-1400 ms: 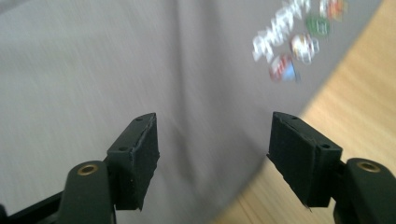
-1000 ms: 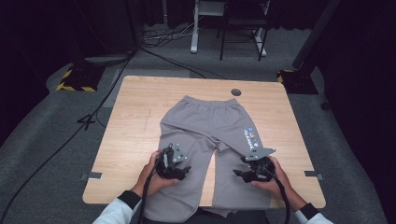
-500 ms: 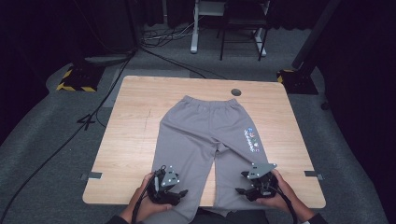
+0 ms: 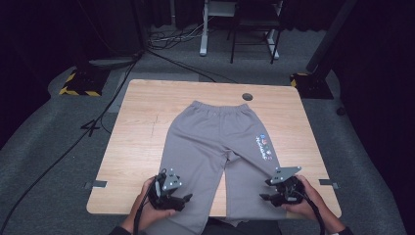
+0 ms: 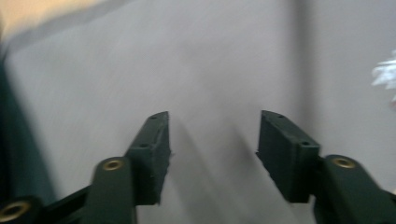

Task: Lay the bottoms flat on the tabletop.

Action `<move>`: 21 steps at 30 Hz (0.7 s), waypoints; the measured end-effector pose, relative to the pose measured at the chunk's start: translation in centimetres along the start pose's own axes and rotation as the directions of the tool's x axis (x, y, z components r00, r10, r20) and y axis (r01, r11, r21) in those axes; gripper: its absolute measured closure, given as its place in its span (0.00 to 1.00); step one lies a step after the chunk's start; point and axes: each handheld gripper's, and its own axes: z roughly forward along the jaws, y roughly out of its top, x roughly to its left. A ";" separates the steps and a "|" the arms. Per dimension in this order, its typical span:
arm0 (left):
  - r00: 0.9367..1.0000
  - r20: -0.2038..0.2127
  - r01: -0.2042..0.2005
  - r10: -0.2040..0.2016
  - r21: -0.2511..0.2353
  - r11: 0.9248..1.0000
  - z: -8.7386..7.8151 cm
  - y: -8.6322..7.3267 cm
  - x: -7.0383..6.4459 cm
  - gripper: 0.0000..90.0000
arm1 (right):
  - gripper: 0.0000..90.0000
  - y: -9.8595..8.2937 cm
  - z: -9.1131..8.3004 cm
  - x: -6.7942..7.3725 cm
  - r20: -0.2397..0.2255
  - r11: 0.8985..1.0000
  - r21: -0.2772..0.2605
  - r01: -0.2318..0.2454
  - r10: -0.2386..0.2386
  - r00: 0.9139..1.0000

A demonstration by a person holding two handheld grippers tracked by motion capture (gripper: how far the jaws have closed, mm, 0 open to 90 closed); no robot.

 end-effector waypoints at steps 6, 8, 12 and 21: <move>0.997 -0.074 -0.008 0.007 -0.004 1.000 1.9 2.4 2.3 0.25 | 0.42 1.9 2.0 -0.9 0.099 0.995 -0.091 -0.036 0.045 0.994; 0.997 -0.073 -0.007 0.007 0.009 1.000 2.6 2.9 2.8 0.25 | 0.43 2.7 3.1 -0.8 0.075 0.996 -0.089 -0.025 0.031 0.997; 0.998 -0.061 -0.024 0.027 0.055 0.998 3.5 2.3 2.9 0.24 | 0.43 3.2 4.2 0.0 0.046 0.998 -0.070 -0.007 0.010 0.999; 0.998 -0.056 0.009 -0.008 0.018 1.000 1.5 -0.4 3.3 0.23 | 0.49 1.6 2.9 2.8 -0.060 0.995 -0.058 0.084 -0.087 0.994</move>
